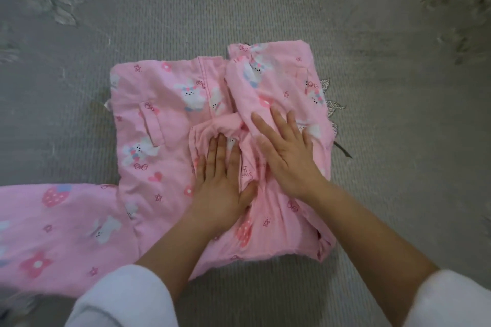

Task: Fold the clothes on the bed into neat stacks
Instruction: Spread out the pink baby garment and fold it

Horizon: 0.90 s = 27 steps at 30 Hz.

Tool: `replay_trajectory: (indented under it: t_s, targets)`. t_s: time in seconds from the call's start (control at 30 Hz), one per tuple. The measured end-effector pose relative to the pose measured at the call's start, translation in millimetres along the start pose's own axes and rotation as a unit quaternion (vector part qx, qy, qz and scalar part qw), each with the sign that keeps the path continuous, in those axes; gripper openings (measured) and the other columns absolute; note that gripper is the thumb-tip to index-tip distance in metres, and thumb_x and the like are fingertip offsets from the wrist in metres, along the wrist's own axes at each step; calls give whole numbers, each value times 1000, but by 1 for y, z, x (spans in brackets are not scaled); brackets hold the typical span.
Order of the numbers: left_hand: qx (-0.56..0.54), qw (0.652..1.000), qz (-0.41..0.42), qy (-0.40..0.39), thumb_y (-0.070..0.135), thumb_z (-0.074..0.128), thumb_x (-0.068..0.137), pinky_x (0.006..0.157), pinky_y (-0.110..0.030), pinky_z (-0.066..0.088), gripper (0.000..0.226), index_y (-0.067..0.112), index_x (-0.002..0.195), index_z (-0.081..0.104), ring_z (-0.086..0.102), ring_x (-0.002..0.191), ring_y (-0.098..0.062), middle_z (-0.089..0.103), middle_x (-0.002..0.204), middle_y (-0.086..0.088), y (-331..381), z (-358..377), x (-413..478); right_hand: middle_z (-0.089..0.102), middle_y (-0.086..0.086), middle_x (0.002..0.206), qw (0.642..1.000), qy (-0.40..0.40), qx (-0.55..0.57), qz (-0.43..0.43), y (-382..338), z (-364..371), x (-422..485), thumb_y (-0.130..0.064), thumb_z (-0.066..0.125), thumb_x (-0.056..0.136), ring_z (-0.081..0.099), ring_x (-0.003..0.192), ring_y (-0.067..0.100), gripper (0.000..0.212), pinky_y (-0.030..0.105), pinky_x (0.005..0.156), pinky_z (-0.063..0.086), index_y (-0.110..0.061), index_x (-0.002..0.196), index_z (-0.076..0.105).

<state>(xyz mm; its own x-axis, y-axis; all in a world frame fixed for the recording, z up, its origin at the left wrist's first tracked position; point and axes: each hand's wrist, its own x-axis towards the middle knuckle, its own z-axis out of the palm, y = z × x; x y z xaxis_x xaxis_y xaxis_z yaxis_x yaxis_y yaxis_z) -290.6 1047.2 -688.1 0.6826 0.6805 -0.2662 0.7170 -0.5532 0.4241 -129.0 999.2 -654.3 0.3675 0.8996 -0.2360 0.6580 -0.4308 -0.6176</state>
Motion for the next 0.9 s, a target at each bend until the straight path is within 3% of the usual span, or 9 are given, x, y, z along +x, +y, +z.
replay_trajectory:
  t_s: [0.13, 0.23, 0.37, 0.47, 0.53, 0.63, 0.73, 0.8, 0.9]
  targets:
    - [-138, 988, 59, -27, 62, 32, 86, 118, -28, -9, 79, 30, 150, -3, -19, 143, -2, -15, 158, 10, -17, -20, -10, -2, -18, 160, 998, -21, 20, 58, 4, 13, 14, -54, 23, 99, -12, 147, 12, 44, 40, 112, -16, -60, 141, 11]
    - [-183, 982, 35, 21, 38, 56, 91, 119, -26, 6, 67, 20, 149, 27, 7, 147, -8, 13, 158, 5, -26, -28, -31, -8, -14, 160, 996, -48, -34, 73, -1, 18, 19, -63, 31, 93, -17, 146, 15, 57, 45, 112, -17, -59, 143, 4]
    - [-240, 970, -12, 47, 23, 61, 91, 117, -20, 11, 56, 19, 143, 40, 21, 144, -10, 28, 154, 4, -26, -28, -47, -10, -11, 160, 992, 12, -121, 36, -20, 36, 5, -60, 30, 90, -17, 146, 20, 66, 51, 112, -13, -50, 148, -1]
    - [-255, 949, -86, 163, 16, 59, 91, 111, -12, 12, 38, 15, 129, 58, 32, 136, -10, 49, 141, 3, -27, -37, -57, -12, -9, 160, 984, 16, -176, 38, -26, 51, -2, -53, 30, 97, -17, 146, 23, 63, 56, 113, -10, -43, 150, -4]
    - [-233, 921, -182, 252, 23, 54, 89, 114, -23, 11, 40, 14, 128, 57, 24, 139, -14, 47, 143, -2, -33, -41, -70, -9, -7, 161, 982, 0, -183, 53, -25, 51, 5, -54, 30, 96, -14, 147, 25, 64, 58, 113, -7, -43, 150, -2]
    - [-208, 823, -392, 354, 24, 59, 81, 114, -45, 12, 63, 9, 140, 40, 15, 143, -32, 25, 154, -16, -54, -45, -93, -7, -5, 161, 976, -24, -207, 58, -23, 48, 12, -58, 27, 93, -11, 147, 28, 67, 62, 112, -3, -43, 149, -4]
    - [-293, 654, -588, 374, 20, 70, 77, 110, -46, 22, 83, 8, 146, 26, 22, 137, -38, 22, 150, -23, -86, -45, -116, -11, -3, 161, 969, -47, -235, 61, -23, 47, 13, -60, 24, 92, -12, 147, 30, 68, 63, 112, 0, -42, 149, -9]
    - [-402, 531, -635, 390, 23, 73, 73, 104, -47, 39, 81, 8, 141, 32, 41, 126, -36, 36, 142, -19, -107, -43, -127, -12, -2, 161, 966, -48, -247, 62, -25, 47, 14, -60, 23, 93, -11, 147, 31, 68, 63, 112, 1, -40, 149, -10]
    - [-516, 400, -625, 429, 25, 78, 68, 72, -39, 56, 60, 9, 117, 49, 65, 90, -23, 59, 115, -10, -132, -48, -139, -11, -1, 161, 961, -45, -264, 68, -26, 46, 13, -60, 22, 94, -10, 147, 31, 67, 63, 112, 4, -39, 150, -9]
